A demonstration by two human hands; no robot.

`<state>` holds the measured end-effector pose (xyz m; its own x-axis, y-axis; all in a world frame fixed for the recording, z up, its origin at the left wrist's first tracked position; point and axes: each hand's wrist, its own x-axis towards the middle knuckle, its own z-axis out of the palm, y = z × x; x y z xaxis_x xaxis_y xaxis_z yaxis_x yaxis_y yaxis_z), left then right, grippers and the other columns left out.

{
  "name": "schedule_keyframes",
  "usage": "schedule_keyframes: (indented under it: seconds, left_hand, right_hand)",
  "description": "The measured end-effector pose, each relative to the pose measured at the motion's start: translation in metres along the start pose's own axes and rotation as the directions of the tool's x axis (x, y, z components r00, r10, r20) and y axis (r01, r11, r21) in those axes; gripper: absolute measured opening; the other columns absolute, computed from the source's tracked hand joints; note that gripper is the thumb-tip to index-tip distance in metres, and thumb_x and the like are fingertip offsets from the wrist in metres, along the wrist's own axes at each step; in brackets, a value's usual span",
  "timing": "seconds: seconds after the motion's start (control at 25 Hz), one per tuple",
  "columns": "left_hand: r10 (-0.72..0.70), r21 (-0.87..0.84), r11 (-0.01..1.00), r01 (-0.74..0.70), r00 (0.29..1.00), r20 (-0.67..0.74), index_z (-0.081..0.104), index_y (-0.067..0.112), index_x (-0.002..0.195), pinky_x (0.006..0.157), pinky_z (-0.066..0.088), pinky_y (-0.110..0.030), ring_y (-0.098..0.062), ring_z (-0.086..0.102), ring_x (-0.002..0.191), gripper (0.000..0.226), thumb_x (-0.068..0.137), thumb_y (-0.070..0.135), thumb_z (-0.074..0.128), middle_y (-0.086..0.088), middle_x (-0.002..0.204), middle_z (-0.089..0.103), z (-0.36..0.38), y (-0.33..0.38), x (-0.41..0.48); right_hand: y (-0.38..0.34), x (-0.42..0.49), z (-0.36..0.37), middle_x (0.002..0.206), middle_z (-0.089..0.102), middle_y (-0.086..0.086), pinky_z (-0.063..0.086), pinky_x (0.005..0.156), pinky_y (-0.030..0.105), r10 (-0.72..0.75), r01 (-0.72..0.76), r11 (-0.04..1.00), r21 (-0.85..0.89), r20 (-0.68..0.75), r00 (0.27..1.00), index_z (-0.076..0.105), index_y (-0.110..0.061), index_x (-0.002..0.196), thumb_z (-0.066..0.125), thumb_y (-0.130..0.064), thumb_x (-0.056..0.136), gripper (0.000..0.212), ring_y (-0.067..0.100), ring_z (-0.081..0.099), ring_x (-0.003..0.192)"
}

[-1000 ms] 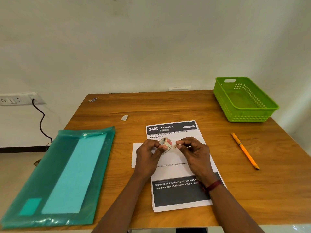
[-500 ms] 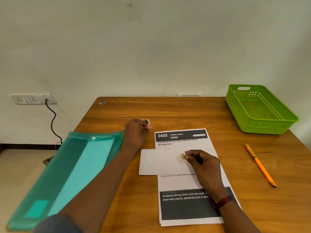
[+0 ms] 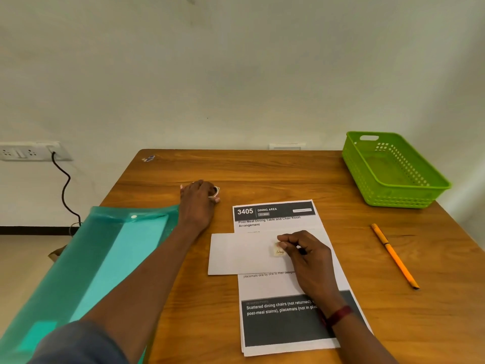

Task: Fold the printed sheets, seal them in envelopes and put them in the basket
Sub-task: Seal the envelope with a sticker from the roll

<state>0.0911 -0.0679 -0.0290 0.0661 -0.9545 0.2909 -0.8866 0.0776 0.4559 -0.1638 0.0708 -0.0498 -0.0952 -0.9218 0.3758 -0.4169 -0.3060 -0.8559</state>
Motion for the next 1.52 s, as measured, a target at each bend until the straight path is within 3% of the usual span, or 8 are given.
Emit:
schedule_keyframes:
  seconds: [0.16, 0.36, 0.52, 0.68, 0.84, 1.0, 1.16, 1.52]
  left_hand:
    - [-0.028, -0.125, 0.992, 0.025, 0.999, -0.021, 0.059, 0.015, 0.124, 0.111, 0.036, -0.046, -0.028, 0.046, 0.127, 0.038, 0.089, 0.02, 0.069, -0.008, 0.134, 0.056, -0.004, 0.017, -0.022]
    - [0.149, -0.158, 0.977, -0.142, 0.988, 0.035, 0.055, 0.014, 0.127, 0.101, 0.042, -0.039, -0.027, 0.042, 0.128, 0.041, 0.091, 0.03, 0.065, -0.008, 0.133, 0.054, 0.004, 0.047, -0.068]
    - [0.235, -0.21, 0.953, -0.219, 0.971, 0.052, 0.054, 0.014, 0.128, 0.109, 0.033, -0.035, -0.024, 0.041, 0.129, 0.038, 0.096, 0.035, 0.056, -0.007, 0.134, 0.052, 0.011, 0.079, -0.105]
    - [0.373, -0.201, 0.911, -0.359, 0.927, 0.04, 0.06, 0.013, 0.124, 0.105, 0.044, -0.042, -0.023, 0.049, 0.122, 0.031, 0.096, 0.026, 0.056, -0.007, 0.126, 0.058, 0.022, 0.11, -0.133]
    - [0.495, -0.171, 0.86, -0.482, 0.868, 0.046, 0.066, 0.011, 0.118, 0.115, 0.033, -0.045, -0.02, 0.055, 0.114, 0.027, 0.092, 0.016, 0.06, -0.004, 0.118, 0.063, 0.039, 0.137, -0.142]
    - [0.497, -0.177, 0.862, -0.475, 0.86, 0.113, 0.062, 0.011, 0.125, 0.118, 0.025, -0.04, -0.022, 0.056, 0.117, 0.031, 0.095, 0.019, 0.057, -0.005, 0.124, 0.063, 0.052, 0.154, -0.143]
    - [0.505, -0.134, 0.862, -0.489, 0.851, 0.141, 0.058, 0.011, 0.129, 0.109, 0.039, -0.039, -0.023, 0.054, 0.116, 0.035, 0.097, 0.024, 0.052, -0.005, 0.126, 0.06, 0.062, 0.152, -0.145]
    - [0.529, 0.036, 0.834, -0.551, 0.816, 0.233, 0.043, 0.016, 0.145, 0.109, 0.036, -0.045, -0.029, 0.045, 0.125, 0.052, 0.094, 0.024, 0.046, -0.009, 0.139, 0.049, 0.064, 0.152, -0.145]
  right_hand:
    - [0.001, 0.0, 0.002, 0.093, 0.07, -0.014, 0.049, 0.075, 0.011, -0.045, 0.044, 0.998, -0.051, -0.014, 0.999, 0.075, -0.019, 0.095, 0.071, -0.013, 0.085, 0.012, -0.001, 0.063, 0.091]
    - [0.001, 0.001, 0.005, 0.091, 0.071, -0.009, 0.049, 0.073, 0.012, -0.111, 0.103, 0.987, -0.126, -0.059, 0.992, 0.076, -0.015, 0.097, 0.073, -0.012, 0.085, 0.013, -0.001, 0.063, 0.089]
    - [-0.004, 0.004, -0.001, 0.09, 0.071, -0.013, 0.046, 0.069, 0.008, 0.009, -0.017, 0.998, -0.068, -0.118, 0.993, 0.075, -0.018, 0.095, 0.074, -0.012, 0.084, 0.013, -0.004, 0.063, 0.085]
    - [-0.001, 0.021, -0.037, 0.08, 0.07, -0.012, 0.041, 0.069, 0.003, 0.086, -0.101, 0.989, -0.11, -0.136, 0.987, 0.076, -0.014, 0.086, 0.074, -0.011, 0.083, 0.005, -0.009, 0.062, 0.076]
    - [0.011, 0.036, -0.08, 0.08, 0.069, -0.011, 0.047, 0.069, 0.013, 0.277, -0.289, 0.94, -0.181, -0.094, 0.956, 0.075, -0.019, 0.087, 0.072, -0.015, 0.087, 0.005, -0.004, 0.062, 0.074]
    - [0.022, 0.042, -0.088, 0.086, 0.071, -0.005, 0.046, 0.067, 0.015, 0.341, -0.332, 0.907, -0.258, -0.008, 0.94, 0.075, -0.015, 0.092, 0.071, -0.016, 0.088, 0.006, 0.003, 0.063, 0.078]
    - [0.027, 0.047, -0.086, 0.087, 0.069, -0.007, 0.046, 0.067, 0.014, 0.333, -0.297, 0.889, -0.348, 0.047, 0.942, 0.076, -0.014, 0.092, 0.07, -0.017, 0.088, 0.007, -0.001, 0.059, 0.077]
    - [0.035, 0.053, -0.075, 0.09, 0.073, -0.004, 0.039, 0.061, 0.013, 0.29, -0.244, 0.841, -0.484, 0.021, 0.957, 0.076, -0.021, 0.089, 0.07, -0.021, 0.088, 0.006, 0.006, 0.059, 0.076]
